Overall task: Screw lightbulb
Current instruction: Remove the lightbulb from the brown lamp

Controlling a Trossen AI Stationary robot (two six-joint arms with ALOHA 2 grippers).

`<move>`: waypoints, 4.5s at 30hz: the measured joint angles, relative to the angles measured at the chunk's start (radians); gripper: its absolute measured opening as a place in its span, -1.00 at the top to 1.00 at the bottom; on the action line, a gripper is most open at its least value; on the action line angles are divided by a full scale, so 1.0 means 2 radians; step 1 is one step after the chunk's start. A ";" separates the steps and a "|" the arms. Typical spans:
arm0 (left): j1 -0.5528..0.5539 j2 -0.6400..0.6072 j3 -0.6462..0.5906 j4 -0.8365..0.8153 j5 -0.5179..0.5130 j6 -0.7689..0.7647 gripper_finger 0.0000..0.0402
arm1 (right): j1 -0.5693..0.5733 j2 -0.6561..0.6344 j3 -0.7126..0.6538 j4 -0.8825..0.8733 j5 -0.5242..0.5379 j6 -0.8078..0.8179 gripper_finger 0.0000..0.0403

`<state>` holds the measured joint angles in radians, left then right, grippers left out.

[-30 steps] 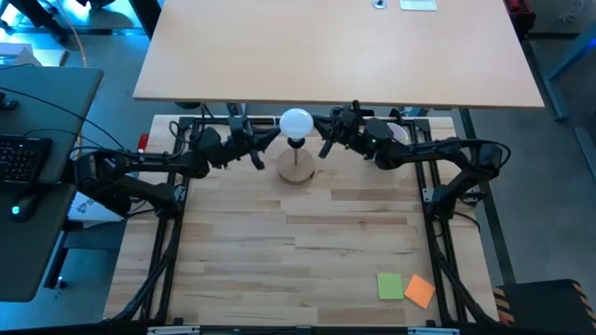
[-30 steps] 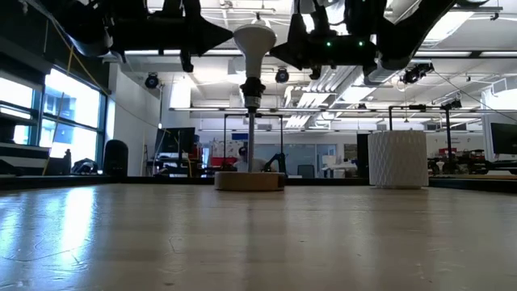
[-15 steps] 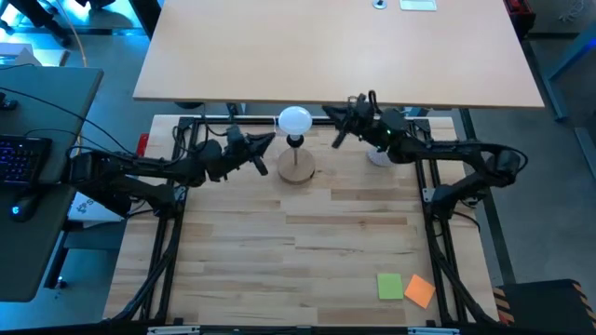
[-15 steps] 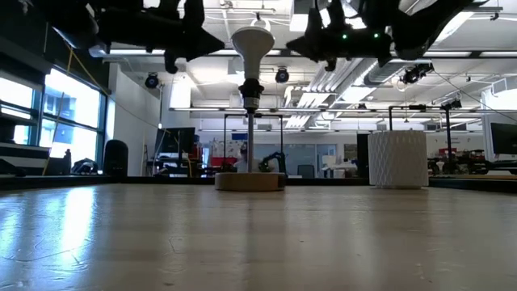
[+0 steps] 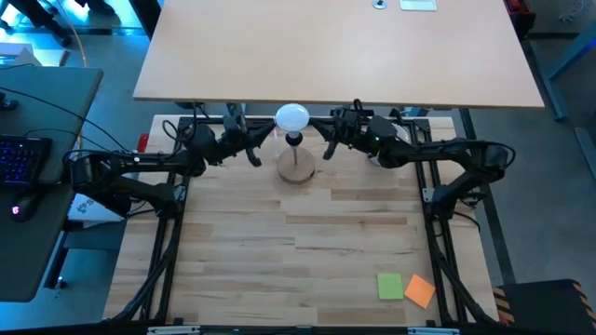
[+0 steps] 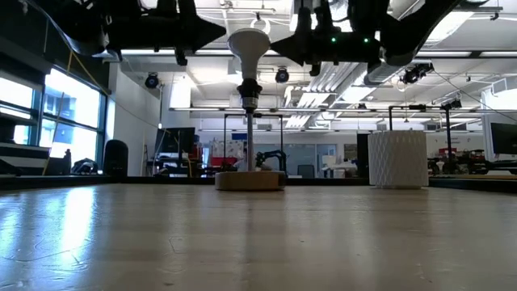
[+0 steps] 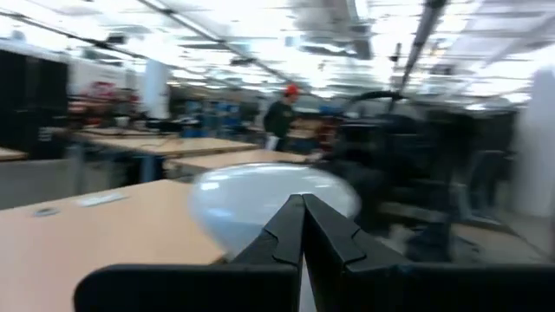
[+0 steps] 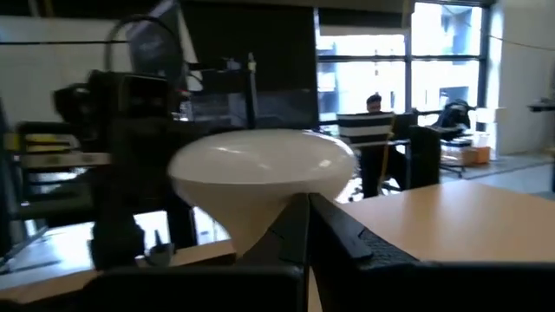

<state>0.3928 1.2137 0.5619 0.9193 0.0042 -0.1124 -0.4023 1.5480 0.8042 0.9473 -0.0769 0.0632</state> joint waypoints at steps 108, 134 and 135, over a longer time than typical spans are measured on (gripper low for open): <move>-0.103 0.042 0.045 -0.018 -0.156 -0.050 1.00 | -0.028 0.020 -0.001 0.029 0.022 0.013 1.00; -0.032 0.038 0.045 -0.038 -0.110 -0.061 1.00 | 0.017 -0.017 0.000 -0.003 0.073 -0.032 1.00; -0.038 0.040 0.045 -0.034 -0.109 -0.061 1.00 | 0.014 -0.015 0.000 -0.002 0.074 -0.031 1.00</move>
<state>0.3165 1.2938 0.6514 0.8513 -0.2144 -0.2340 -0.3734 1.5177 0.8045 0.9439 0.0702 0.0002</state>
